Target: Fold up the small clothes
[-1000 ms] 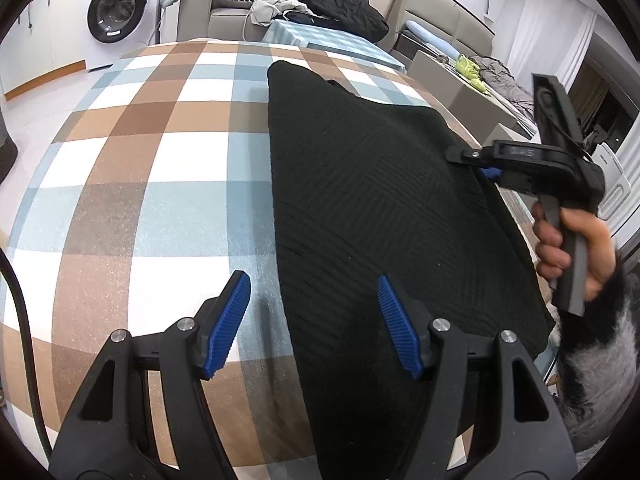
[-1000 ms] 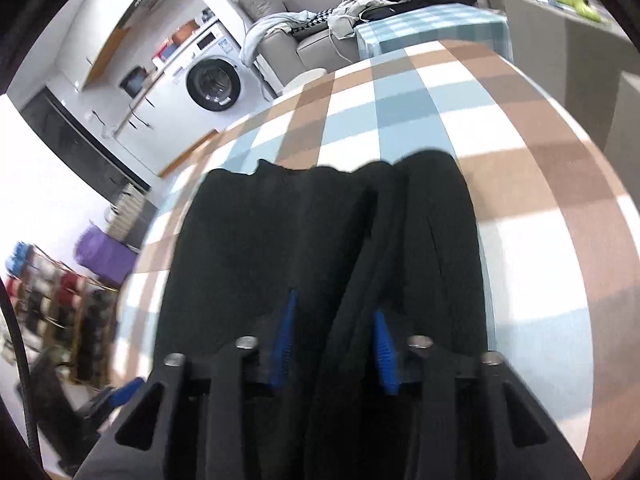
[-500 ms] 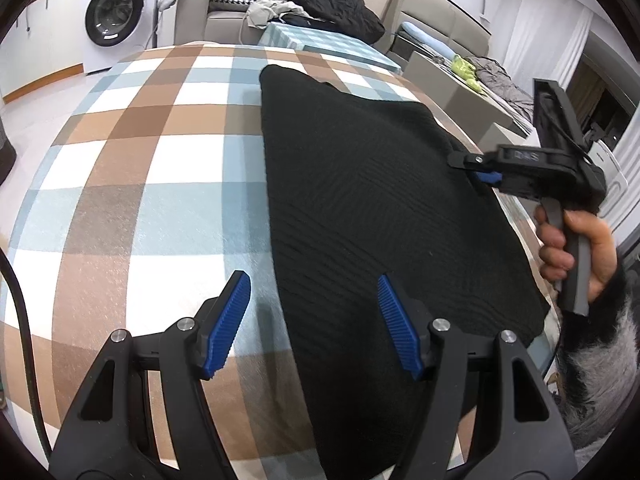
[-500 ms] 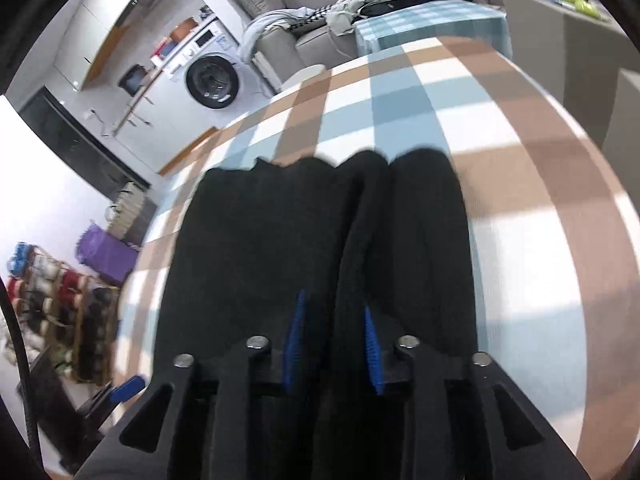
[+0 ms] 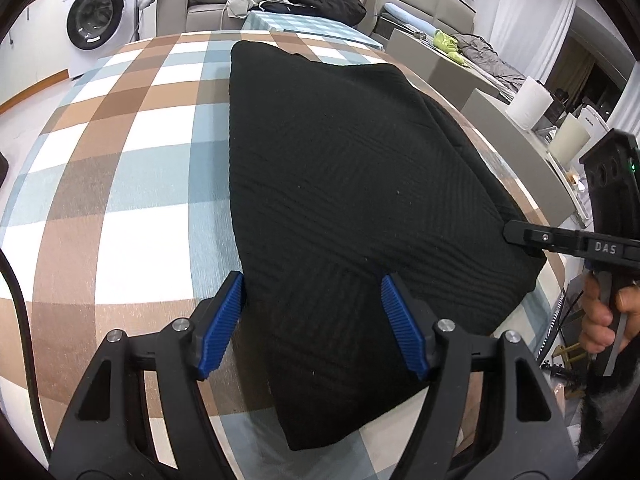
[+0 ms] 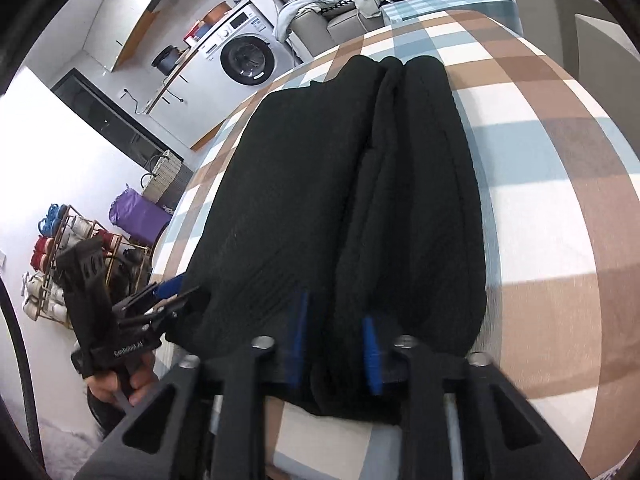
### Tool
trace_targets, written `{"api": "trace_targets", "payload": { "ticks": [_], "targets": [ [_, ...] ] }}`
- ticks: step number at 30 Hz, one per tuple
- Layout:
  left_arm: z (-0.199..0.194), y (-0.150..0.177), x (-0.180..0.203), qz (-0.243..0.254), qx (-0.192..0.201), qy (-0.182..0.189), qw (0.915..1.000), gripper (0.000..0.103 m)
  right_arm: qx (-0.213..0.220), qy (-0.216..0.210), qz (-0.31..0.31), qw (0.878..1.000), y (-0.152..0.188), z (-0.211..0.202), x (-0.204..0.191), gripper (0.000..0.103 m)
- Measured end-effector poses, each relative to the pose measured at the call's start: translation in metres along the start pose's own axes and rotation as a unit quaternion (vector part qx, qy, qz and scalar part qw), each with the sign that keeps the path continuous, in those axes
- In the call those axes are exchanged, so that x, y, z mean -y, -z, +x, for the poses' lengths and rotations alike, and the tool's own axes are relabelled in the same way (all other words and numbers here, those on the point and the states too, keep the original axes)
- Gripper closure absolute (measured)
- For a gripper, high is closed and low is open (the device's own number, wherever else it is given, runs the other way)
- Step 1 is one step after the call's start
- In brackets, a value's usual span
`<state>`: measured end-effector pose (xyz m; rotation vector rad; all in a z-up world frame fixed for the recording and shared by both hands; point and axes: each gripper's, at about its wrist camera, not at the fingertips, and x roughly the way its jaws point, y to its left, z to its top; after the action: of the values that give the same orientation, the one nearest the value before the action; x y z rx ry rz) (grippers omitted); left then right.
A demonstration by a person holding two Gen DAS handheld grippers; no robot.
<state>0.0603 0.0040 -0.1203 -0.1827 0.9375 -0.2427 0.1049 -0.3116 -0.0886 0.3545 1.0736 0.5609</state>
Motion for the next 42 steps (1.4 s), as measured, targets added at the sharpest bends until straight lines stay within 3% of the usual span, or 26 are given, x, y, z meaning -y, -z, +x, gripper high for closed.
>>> {"api": "trace_targets", "payload": {
  "ticks": [3,8,12,13,17,19,22,27,31,33,39,42],
  "targets": [
    [-0.003,0.000,-0.001,0.002,0.002,-0.003,1.0000,0.036,0.010,-0.017,0.001,1.000,-0.002,-0.004,-0.003,0.096],
    [-0.005,0.000,-0.005,-0.003,0.003,-0.006,1.0000,0.036,-0.006,0.001,-0.011,1.000,-0.010,0.003,0.001,0.095],
    [-0.005,-0.002,-0.008,-0.008,0.005,-0.007,0.9999,0.036,-0.001,-0.033,0.010,0.999,-0.023,0.005,0.010,0.062],
    [-0.005,-0.002,-0.008,-0.009,0.005,-0.008,0.9999,0.036,0.003,-0.039,0.009,0.999,-0.028,0.008,0.009,0.062],
    [-0.005,-0.007,-0.011,-0.015,0.009,-0.013,0.9998,0.036,0.006,-0.021,-0.019,1.000,-0.044,0.029,0.001,0.064],
    [-0.007,-0.010,-0.013,-0.020,0.013,-0.016,0.9996,0.036,0.003,0.005,-0.039,0.999,-0.049,0.042,-0.004,0.084],
    [-0.010,-0.015,-0.015,-0.021,0.020,-0.014,0.9995,0.036,0.005,0.018,-0.061,0.998,-0.056,0.036,-0.019,0.093],
    [-0.013,-0.020,-0.017,-0.024,0.025,-0.003,0.9994,0.036,0.064,0.045,-0.111,0.991,-0.059,-0.016,-0.042,0.094],
    [-0.006,-0.021,-0.017,-0.025,0.018,-0.002,0.9995,0.036,0.024,0.091,-0.055,0.994,-0.049,0.005,0.002,0.094],
    [-0.004,-0.020,-0.015,-0.022,0.017,-0.003,0.9996,0.036,0.002,0.081,-0.039,0.996,-0.045,0.011,0.013,0.092],
    [0.000,-0.020,-0.016,-0.025,0.015,0.000,0.9996,0.036,0.025,0.051,-0.021,0.998,-0.059,0.002,0.022,0.074],
    [0.001,-0.022,-0.016,-0.026,0.015,0.000,0.9996,0.036,0.032,0.045,-0.003,0.998,-0.080,0.020,0.024,0.072]
  ]
}}
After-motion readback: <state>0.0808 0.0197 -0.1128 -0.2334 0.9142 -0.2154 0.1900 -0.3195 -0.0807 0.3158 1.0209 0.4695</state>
